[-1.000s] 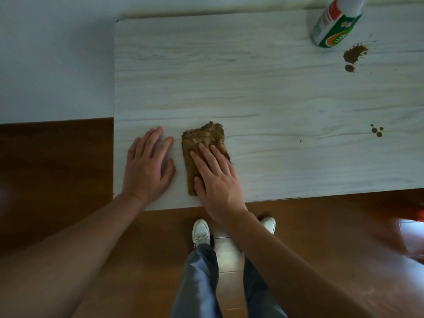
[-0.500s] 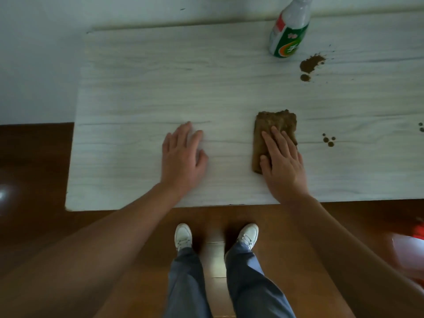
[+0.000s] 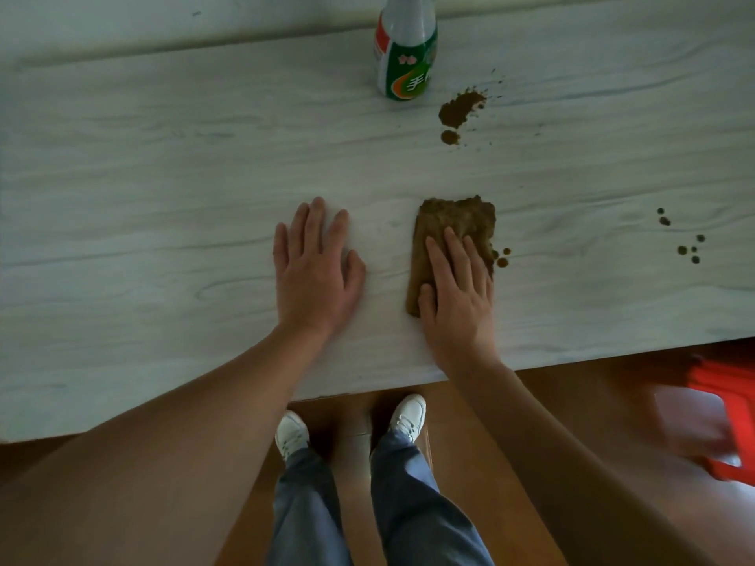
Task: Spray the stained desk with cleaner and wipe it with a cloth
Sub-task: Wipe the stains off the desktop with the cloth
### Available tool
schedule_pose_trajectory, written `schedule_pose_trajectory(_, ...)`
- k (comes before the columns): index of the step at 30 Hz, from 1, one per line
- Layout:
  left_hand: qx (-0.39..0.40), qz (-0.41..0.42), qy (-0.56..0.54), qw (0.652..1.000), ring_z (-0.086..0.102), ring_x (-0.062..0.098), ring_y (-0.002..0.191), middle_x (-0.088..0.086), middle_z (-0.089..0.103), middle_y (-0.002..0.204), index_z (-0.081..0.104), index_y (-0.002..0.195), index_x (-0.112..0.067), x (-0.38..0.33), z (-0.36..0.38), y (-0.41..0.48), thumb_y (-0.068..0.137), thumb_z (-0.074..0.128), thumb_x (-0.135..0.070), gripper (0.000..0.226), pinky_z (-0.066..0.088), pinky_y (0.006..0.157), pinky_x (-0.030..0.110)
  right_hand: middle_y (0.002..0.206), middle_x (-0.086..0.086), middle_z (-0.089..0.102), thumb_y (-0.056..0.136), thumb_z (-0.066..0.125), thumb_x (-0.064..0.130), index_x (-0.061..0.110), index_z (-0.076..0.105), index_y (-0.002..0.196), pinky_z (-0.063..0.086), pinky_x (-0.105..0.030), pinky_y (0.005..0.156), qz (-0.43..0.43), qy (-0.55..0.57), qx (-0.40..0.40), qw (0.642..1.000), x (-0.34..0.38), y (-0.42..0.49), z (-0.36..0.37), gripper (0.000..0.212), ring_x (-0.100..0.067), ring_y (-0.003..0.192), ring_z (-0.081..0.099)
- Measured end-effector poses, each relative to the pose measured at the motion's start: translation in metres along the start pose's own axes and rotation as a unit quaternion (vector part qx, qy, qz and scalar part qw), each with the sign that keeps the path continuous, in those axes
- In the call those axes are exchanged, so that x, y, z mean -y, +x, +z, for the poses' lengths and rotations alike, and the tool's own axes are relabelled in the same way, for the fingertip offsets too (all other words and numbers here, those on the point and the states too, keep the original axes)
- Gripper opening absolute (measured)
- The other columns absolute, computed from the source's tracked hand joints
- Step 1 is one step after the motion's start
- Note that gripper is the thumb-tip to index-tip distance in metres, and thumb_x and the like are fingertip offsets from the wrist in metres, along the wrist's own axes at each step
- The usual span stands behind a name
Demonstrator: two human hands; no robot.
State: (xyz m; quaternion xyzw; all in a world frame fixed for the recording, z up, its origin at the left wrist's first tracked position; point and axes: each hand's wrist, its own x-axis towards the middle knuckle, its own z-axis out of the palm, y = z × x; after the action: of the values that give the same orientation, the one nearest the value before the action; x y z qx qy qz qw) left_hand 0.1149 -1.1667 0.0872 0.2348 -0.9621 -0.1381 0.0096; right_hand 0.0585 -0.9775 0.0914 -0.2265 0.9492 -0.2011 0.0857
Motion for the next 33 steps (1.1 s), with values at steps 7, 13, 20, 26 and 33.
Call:
schedule_pose_trajectory(7, -0.006, -0.011, 0.007, 1.000, 0.017, 0.030, 0.157, 0.011, 0.027, 0.167, 0.041, 0.153, -0.019, -0.003, 0.000, 0.002, 0.097, 0.038, -0.039, 0.060, 0.011, 0.128, 0.051, 0.165, 0.003, 0.023, 0.103, 0.041, 0.031, 0.024, 0.032, 0.156, 0.021, -0.043, 0.123, -0.011, -0.010, 0.003, 1.000, -0.039, 0.015, -0.022, 0.054, -0.019, 0.154, 0.014)
schedule_pose_trajectory(13, -0.031, -0.011, 0.001, 0.999, 0.020, 0.031, 0.156, 0.012, 0.031, 0.166, 0.044, 0.151, -0.017, -0.005, 0.002, 0.004, 0.094, 0.038, -0.037, 0.061, 0.013, 0.127, 0.053, 0.167, 0.002, 0.017, 0.103, 0.040, 0.030, 0.025, 0.026, 0.158, 0.015, -0.046, 0.124, 0.098, -0.022, -0.018, 0.995, -0.074, 0.059, -0.041, 0.057, -0.023, 0.154, 0.010)
schedule_pose_trajectory(20, -0.027, -0.005, 0.016, 0.999, 0.021, 0.033, 0.155, 0.014, 0.030, 0.165, 0.042, 0.152, -0.015, -0.005, 0.001, 0.004, 0.096, 0.038, -0.037, 0.061, 0.014, 0.126, 0.054, 0.164, -0.007, 0.025, 0.100, 0.033, 0.027, 0.015, 0.033, 0.155, 0.016, -0.050, 0.124, -0.005, -0.019, 0.000, 1.000, -0.010, 0.031, -0.012, 0.056, -0.030, 0.153, 0.014)
schedule_pose_trajectory(26, -0.030, -0.011, 0.014, 0.999, 0.022, 0.032, 0.155, 0.013, 0.032, 0.165, 0.045, 0.151, -0.016, -0.003, 0.003, 0.006, 0.094, 0.037, -0.038, 0.062, 0.013, 0.126, 0.054, 0.165, 0.000, 0.025, 0.103, 0.038, 0.032, 0.021, 0.033, 0.156, 0.020, -0.045, 0.124, -0.077, -0.022, 0.038, 0.996, -0.030, 0.000, -0.016, 0.054, -0.022, 0.154, 0.016)
schedule_pose_trajectory(33, -0.033, -0.009, 0.009, 0.999, 0.022, 0.032, 0.155, 0.013, 0.031, 0.165, 0.044, 0.151, -0.017, -0.003, 0.003, 0.006, 0.094, 0.038, -0.037, 0.062, 0.014, 0.126, 0.054, 0.166, 0.001, 0.018, 0.103, 0.038, 0.031, 0.024, 0.025, 0.158, 0.017, -0.047, 0.124, 0.090, -0.040, -0.006, 0.995, -0.101, 0.061, -0.058, 0.057, -0.023, 0.153, 0.013)
